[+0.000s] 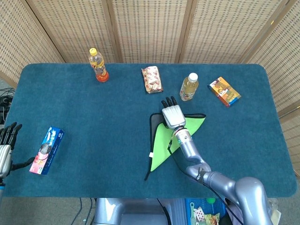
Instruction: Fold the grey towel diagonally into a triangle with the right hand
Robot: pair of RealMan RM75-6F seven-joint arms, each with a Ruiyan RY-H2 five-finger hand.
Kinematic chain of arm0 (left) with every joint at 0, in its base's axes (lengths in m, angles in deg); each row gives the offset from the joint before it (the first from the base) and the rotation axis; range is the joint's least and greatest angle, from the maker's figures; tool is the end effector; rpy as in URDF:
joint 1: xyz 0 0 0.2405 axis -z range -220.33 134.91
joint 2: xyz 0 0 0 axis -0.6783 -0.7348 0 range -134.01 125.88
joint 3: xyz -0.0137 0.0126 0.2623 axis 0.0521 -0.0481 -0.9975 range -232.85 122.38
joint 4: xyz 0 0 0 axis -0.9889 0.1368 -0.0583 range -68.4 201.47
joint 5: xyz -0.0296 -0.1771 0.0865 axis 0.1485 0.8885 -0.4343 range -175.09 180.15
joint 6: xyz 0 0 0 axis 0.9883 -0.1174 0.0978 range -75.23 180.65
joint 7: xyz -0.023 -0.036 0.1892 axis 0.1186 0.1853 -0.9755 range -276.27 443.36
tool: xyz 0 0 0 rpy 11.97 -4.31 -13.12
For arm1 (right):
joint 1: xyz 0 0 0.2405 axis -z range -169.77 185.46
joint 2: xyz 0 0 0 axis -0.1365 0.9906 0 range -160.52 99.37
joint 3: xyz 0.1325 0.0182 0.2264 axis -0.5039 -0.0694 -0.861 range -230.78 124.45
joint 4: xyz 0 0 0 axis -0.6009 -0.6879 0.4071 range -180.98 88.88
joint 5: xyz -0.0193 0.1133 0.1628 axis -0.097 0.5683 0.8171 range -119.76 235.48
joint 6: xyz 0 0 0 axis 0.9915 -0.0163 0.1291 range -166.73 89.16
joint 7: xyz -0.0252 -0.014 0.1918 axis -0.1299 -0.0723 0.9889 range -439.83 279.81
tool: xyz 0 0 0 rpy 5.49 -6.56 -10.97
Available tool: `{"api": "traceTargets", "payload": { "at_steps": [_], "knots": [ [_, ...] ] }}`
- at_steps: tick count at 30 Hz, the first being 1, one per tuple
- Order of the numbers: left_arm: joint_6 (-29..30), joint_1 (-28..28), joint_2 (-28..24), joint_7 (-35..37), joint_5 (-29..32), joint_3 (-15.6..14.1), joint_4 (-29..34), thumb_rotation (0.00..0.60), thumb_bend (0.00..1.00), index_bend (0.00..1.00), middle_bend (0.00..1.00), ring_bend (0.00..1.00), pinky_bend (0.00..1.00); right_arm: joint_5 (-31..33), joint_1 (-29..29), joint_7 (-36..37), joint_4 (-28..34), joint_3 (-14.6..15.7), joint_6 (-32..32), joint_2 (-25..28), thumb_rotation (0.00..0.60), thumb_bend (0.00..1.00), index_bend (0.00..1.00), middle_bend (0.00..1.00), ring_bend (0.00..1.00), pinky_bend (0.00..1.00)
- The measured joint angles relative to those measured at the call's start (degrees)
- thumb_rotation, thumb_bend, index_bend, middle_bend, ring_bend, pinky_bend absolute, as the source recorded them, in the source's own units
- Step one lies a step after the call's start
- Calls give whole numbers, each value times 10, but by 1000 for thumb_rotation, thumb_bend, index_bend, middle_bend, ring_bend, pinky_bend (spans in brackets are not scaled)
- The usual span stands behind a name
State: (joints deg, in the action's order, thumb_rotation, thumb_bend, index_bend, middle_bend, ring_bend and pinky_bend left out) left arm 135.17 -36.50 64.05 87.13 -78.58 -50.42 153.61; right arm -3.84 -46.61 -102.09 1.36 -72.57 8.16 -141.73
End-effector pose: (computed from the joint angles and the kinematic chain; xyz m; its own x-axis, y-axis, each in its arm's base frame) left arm -0.3345 0.2456 0.1626 0.3450 -0.0013 0.9386 0.9369 0.0600 -0.3443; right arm -0.1110 -0.4713 -0.0895 0.5503 -0.1498 0.8214 -0.8141 -0.3151 0.4879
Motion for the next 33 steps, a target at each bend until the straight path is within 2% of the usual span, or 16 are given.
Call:
{"api": "traceTargets", "payload": {
  "at_steps": [33],
  "knots": [
    [-2,-1,-6,3,4,0,5,600,146,0,0,0,0,3,-25,16,-41,-2,-15,-20,600,476,667,175,0,0]
  ]
}}
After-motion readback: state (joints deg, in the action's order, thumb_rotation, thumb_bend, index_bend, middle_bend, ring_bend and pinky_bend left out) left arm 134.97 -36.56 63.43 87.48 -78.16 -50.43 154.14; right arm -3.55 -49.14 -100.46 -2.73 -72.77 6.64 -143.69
